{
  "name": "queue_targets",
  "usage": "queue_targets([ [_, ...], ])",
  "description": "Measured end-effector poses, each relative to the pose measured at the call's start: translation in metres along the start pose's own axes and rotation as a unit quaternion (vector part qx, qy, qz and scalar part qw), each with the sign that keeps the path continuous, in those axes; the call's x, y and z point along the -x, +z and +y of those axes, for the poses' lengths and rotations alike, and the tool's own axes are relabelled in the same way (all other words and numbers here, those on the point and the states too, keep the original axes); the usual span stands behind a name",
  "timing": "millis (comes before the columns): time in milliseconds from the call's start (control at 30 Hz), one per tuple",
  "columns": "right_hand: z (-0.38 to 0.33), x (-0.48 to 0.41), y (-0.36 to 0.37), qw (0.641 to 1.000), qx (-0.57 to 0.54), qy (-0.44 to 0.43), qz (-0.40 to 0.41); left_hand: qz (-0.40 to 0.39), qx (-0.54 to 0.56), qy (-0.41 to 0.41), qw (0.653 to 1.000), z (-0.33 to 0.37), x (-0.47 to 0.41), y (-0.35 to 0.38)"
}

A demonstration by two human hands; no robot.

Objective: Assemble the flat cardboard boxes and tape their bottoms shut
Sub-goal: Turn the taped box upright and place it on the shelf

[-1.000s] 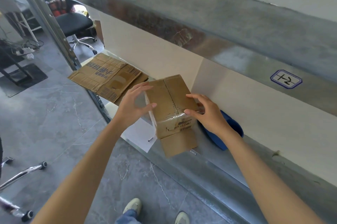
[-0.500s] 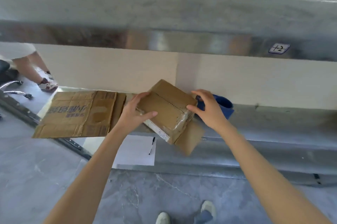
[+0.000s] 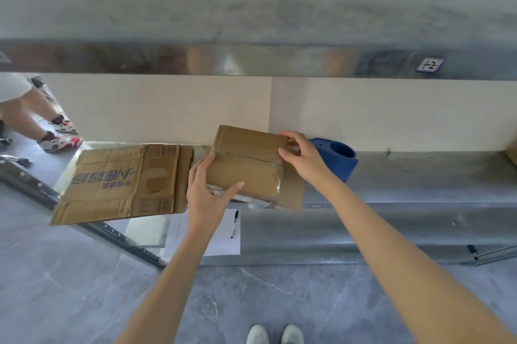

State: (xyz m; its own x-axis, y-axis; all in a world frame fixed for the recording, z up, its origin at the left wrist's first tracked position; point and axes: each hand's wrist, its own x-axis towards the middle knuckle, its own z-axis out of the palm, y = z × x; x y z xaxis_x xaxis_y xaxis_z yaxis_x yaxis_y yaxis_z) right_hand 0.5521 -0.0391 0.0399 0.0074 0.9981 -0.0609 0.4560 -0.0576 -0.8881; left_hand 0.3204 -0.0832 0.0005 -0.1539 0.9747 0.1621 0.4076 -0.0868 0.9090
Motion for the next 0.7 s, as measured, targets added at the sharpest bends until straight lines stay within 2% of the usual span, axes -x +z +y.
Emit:
queue_targets([
  [133, -0.009, -0.018, 0.007, 1.0, 0.008, 0.015, -0.007, 0.024, -0.008, -0.018, 1.0, 0.005, -0.005, 0.009],
  [267, -0.003, 0.0, 0.021, 0.998, 0.001, 0.002, 0.056, 0.03, -0.036, -0.026, 0.999, 0.01, -0.011, 0.014],
  [400, 0.0, 0.015, 0.047, 0.999, 0.024, -0.009, 0.02, 0.028, -0.082, -0.025, 0.996, 0.01, -0.014, 0.016],
  [500, -0.002, 0.008, 0.055, 0.999, 0.025, 0.012, 0.042, 0.022, -0.107, -0.018, 0.994, 0.013, -0.022, 0.015],
  [600, 0.001, 0.007, 0.057, 0.997, 0.057, 0.004, 0.05, -0.003, -0.072, 0.019, 0.997, 0.012, -0.037, 0.011],
  [700, 0.01, 0.009, 0.055, 0.996, 0.067, -0.015, 0.049, -0.067, -0.062, 0.062, 0.994, 0.006, -0.045, 0.009],
])
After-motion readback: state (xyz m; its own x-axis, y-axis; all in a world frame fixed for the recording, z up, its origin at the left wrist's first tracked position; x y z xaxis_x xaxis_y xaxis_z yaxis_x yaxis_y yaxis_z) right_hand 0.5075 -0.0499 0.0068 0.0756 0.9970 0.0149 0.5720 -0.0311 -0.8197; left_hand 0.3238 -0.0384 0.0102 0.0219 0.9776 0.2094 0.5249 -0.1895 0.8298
